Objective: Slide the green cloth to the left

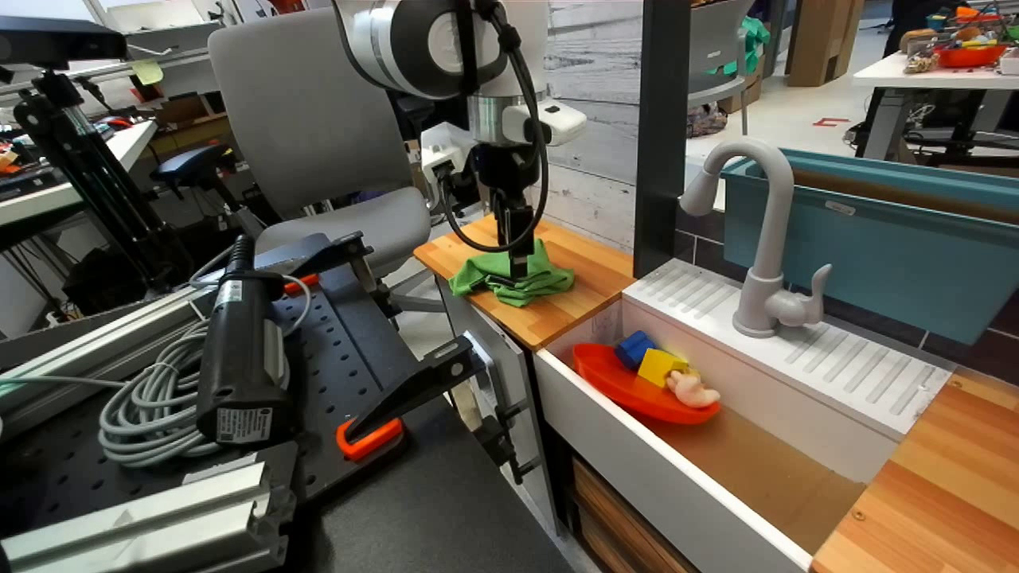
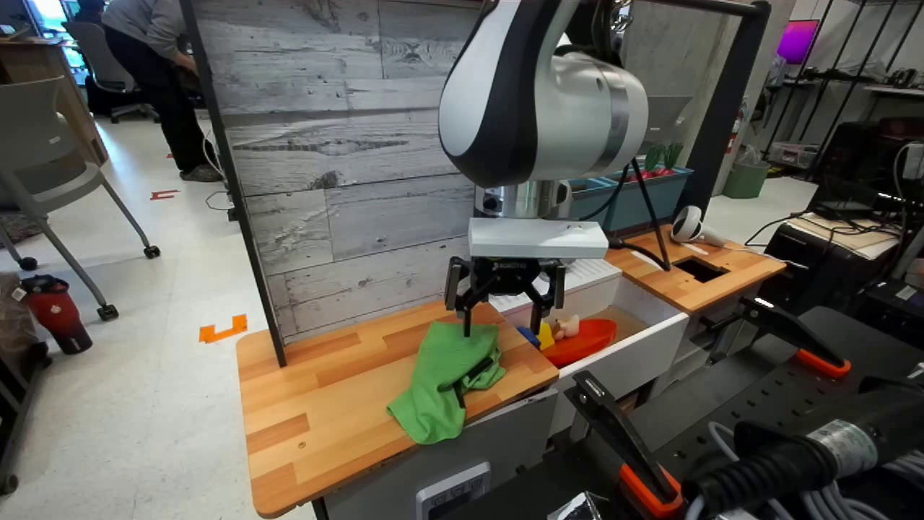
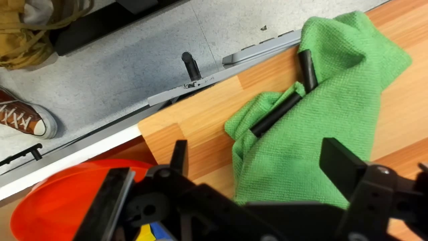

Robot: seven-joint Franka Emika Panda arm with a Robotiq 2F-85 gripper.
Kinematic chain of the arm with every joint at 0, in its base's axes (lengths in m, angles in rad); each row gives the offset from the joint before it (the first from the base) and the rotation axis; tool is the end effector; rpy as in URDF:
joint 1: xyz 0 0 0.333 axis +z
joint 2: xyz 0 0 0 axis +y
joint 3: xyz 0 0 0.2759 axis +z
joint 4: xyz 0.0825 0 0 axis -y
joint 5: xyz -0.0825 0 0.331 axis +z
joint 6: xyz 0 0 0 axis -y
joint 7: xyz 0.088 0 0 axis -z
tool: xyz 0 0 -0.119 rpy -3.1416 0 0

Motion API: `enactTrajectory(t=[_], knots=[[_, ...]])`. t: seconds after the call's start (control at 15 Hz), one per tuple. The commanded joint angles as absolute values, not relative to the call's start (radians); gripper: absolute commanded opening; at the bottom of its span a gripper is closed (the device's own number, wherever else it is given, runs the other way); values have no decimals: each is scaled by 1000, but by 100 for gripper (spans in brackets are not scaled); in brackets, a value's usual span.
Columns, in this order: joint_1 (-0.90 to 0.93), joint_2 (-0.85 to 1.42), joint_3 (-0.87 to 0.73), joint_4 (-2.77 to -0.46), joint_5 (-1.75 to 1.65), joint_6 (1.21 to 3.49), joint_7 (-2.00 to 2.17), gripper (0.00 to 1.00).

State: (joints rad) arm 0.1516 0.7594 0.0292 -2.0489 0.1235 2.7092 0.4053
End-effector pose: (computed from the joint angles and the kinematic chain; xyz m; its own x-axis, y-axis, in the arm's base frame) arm 0.5038 0.0897 0.0634 0.9343 -0.3362 -0.1186 -0.3402 -0.9402 -0.0147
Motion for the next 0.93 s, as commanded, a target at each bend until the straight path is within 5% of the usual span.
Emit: enactTrajectory(t=[0.0,0.87], knots=[[165,760,18,-2046,142,2706,392,100],[241,784,7,-1993,133,2743,440,100]])
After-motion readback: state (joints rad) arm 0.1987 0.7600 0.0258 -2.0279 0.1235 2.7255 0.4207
